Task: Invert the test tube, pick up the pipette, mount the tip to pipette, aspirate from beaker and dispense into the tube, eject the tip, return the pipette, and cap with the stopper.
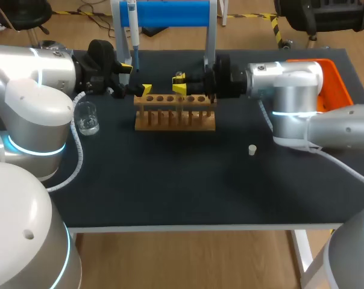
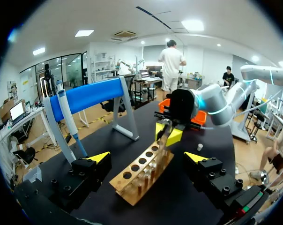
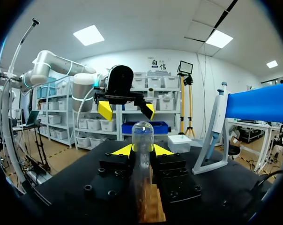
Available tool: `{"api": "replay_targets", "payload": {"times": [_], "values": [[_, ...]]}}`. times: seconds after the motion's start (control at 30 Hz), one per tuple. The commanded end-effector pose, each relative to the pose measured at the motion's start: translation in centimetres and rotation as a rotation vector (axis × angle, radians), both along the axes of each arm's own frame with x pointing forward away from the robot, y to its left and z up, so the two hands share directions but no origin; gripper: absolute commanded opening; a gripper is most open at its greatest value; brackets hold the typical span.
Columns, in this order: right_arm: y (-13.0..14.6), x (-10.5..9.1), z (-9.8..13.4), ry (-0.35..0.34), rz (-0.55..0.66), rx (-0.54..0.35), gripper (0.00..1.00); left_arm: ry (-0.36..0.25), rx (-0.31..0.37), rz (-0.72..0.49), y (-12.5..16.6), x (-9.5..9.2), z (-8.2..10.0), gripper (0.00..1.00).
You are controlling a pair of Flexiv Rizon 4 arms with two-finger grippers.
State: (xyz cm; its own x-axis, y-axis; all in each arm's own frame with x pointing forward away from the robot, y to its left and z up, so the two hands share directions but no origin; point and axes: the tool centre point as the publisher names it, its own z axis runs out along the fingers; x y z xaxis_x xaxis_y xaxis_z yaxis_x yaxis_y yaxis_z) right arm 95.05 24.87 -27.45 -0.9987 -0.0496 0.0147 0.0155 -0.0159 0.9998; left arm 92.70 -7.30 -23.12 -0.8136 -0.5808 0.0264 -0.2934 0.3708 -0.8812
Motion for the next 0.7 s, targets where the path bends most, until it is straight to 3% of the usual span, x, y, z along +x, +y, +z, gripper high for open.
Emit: {"api": "replay_targets", "payload": {"times": [0.03, 0.7], "values": [[-0.2, 0.0, 0.3, -0.004, 0.007, -0.005, 0.0, 0.002, 0.001, -0.001, 0.0, 0.0, 0.0, 1.0], [-0.1, 0.1, 2.1, 0.005, 0.004, -0.016, 0.0, 0.002, 0.001, -0.001, 0.0, 0.0, 0.0, 1.0]]}}
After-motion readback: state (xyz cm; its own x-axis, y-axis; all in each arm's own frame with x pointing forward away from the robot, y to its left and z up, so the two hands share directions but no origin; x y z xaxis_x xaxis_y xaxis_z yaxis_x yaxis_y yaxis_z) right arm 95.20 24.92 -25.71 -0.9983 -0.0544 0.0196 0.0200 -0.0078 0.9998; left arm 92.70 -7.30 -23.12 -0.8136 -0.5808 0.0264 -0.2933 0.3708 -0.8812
